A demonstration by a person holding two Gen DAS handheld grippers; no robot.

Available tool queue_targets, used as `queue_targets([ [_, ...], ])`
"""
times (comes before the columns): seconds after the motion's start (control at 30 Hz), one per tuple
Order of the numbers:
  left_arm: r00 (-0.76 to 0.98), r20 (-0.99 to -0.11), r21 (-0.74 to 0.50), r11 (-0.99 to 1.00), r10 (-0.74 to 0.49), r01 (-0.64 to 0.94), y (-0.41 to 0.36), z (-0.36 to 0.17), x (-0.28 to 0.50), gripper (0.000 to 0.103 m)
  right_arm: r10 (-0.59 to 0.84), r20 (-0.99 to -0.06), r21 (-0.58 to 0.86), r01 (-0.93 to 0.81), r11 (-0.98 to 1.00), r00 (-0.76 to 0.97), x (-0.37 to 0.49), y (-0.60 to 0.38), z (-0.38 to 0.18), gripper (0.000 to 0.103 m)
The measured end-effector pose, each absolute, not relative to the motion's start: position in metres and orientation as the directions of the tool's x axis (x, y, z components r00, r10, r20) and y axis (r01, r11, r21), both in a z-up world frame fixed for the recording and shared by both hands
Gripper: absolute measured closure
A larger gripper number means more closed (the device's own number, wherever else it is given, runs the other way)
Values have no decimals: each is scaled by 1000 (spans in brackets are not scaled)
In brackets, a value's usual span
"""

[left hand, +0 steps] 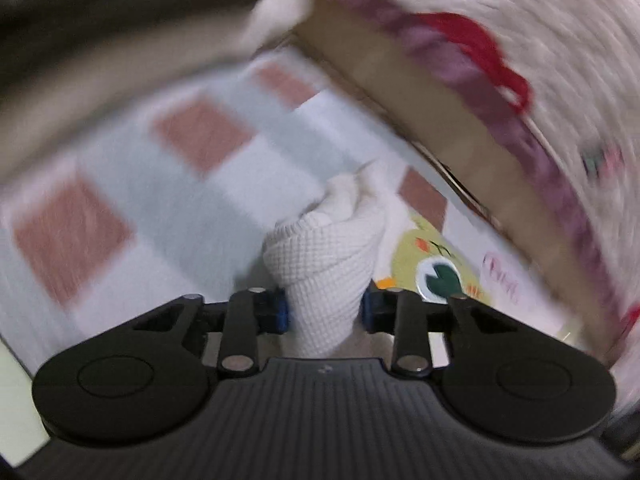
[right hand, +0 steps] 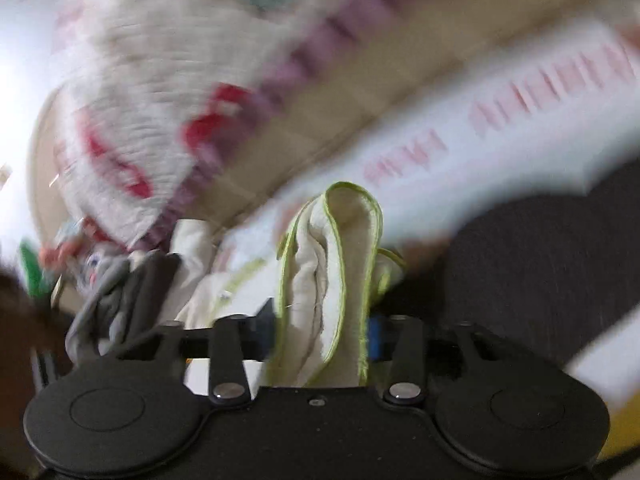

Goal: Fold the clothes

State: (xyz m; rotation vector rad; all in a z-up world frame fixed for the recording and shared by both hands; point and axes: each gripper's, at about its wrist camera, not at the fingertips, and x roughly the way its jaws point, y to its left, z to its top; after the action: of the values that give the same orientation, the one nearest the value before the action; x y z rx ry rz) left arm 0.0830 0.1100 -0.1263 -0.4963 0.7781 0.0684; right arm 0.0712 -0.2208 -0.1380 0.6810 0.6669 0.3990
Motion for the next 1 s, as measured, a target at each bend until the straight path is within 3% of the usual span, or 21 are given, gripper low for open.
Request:
queue_targets([
  [0.1,749,-660,-275,947,-63,-163,89,-108,71,75,516,-427,578,-214,787,743,68,-211,-112,63],
  [0.17,733,-675,-312,933,-84,-180,93,-109,71,75,496,-449,537,-220,814,743,70,-210,-106,62],
  [0.23,717,-689,-341,920,-103,-195,97,-114,74,75,496,-503,569,-160,806,708,78,-217,-118,61],
  [0.3,705,-699,-363,908,-119,-206,102,-119,76,75,516,-500,620,-128,774,696,80,-227,-126,58],
  [0.4,688,-712,-392,893,-142,-221,107,-127,80,73,537,-492,668,-98,738,685,82,-236,-132,47],
  [0.57,671,-722,-427,873,-172,-237,112,-142,89,58,579,-480,720,-81,689,659,88,-233,-155,24],
  [0.63,660,-726,-453,857,-195,-245,115,-153,93,58,611,-456,756,-81,650,646,91,-230,-167,27],
  [0.77,671,-715,-438,874,-196,-211,112,-148,94,73,659,-389,797,-123,591,643,87,-228,-171,57],
  [1.0,749,-645,-343,933,-151,-107,92,-116,58,74,606,-404,654,-246,715,686,44,-214,-109,61],
])
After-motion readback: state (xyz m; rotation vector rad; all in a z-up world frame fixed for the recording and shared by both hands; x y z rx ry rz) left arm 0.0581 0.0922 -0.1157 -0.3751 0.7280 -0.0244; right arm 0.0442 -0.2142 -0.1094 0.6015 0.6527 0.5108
